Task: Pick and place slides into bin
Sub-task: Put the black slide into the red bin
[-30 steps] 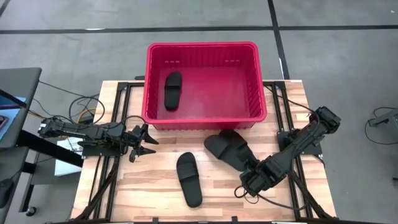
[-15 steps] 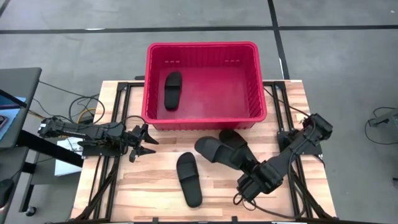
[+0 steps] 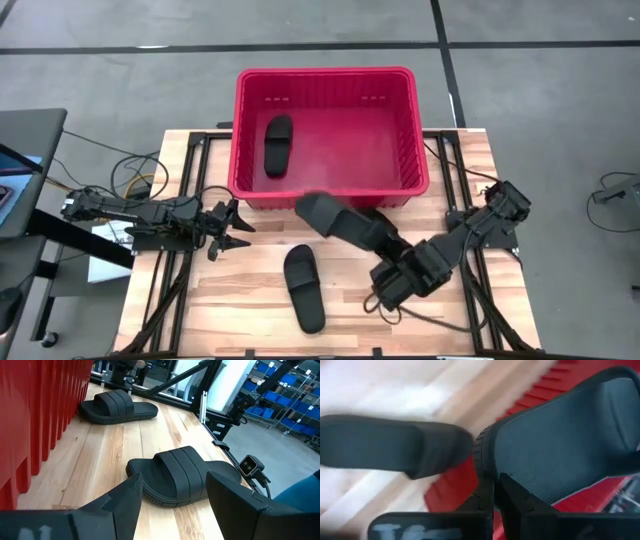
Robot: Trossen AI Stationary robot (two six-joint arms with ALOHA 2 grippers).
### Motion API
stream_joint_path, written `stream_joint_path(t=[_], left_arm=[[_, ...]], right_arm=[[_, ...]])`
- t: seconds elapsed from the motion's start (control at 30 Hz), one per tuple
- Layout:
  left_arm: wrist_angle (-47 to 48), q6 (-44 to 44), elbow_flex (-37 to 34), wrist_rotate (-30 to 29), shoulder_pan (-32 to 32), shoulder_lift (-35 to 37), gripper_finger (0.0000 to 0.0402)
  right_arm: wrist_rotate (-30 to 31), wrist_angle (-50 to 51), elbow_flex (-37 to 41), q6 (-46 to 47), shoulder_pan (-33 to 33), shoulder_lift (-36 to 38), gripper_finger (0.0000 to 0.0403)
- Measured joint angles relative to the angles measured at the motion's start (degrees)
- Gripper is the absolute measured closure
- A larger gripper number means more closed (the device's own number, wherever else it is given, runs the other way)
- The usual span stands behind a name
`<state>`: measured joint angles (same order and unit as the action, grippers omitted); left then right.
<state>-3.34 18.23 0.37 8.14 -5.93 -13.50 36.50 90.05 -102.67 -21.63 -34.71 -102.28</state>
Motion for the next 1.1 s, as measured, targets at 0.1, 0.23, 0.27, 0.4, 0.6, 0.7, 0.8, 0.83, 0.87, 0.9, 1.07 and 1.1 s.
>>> stream_joint_path(t=[0.1, 0.23, 0.27, 0.4, 0.6, 0.7, 0.8, 0.83, 0.87, 0.9, 1.07, 1.1], left_arm=[[-0.01, 0.00, -0.01, 0.01, 0.01, 0.01, 0.0191], [-0.02, -0.01, -0.01, 0.00, 0.00, 0.00, 0.0191], [0.00, -0.01, -0.01, 0.00, 0.02, 0.00, 0.0191], [-0.01, 0.00, -0.01, 0.02, 0.01, 0.00, 0.0191], [-0.01, 0.00, -0.01, 0.02, 0.01, 0.00, 0.0191], [-0.01, 0.00, 0.00, 0.01, 0.00, 0.00, 0.0191], [-0.01, 0.00, -0.01, 0.01, 0.00, 0.01, 0.0191], [-0.02, 0.01, 0.01, 0.00, 0.00, 0.02, 0.0191], [-0.02, -0.01, -0.01, 0.00, 0.00, 0.00, 0.0191], [0.00, 0.00, -0.01, 0.00, 0.02, 0.02, 0.0191], [-0.01, 0.00, 0.00, 0.00, 0.00, 0.02, 0.0191], [0.00, -0.01, -0.01, 0.01, 0.00, 0.01, 0.0191]], right_arm=[[3.09, -0.01, -3.12, -1.75, 1.76, 0.00, 0.0402], [5.67, -0.15, -8.02, -2.84, 4.86, 0.01, 0.0402], [5.74, -0.47, -9.26, -2.84, 5.79, 0.07, 0.0402], [7.30, -1.90, -14.06, -2.88, 9.58, 0.07, 0.0402], [7.51, -4.87, -19.15, -2.51, 17.04, 0.07, 0.0402], [7.29, -6.91, -20.29, -2.42, 21.06, 0.07, 0.0403], [6.85, -8.82, -20.68, -2.65, 25.22, 0.07, 0.0403], [6.37, -9.60, -20.68, -2.73, 26.63, 0.07, 0.0403], [5.49, -10.28, -20.68, -2.71, 28.11, 0.07, 0.0403], [4.56, -11.12, -20.68, -2.71, 29.57, 0.00, 0.0403], [0.93, -16.14, -20.68, -3.96, 36.06, -0.17, 0.0403], [-0.05, -17.61, -20.68, -4.09, 37.06, -0.17, 0.0403]])
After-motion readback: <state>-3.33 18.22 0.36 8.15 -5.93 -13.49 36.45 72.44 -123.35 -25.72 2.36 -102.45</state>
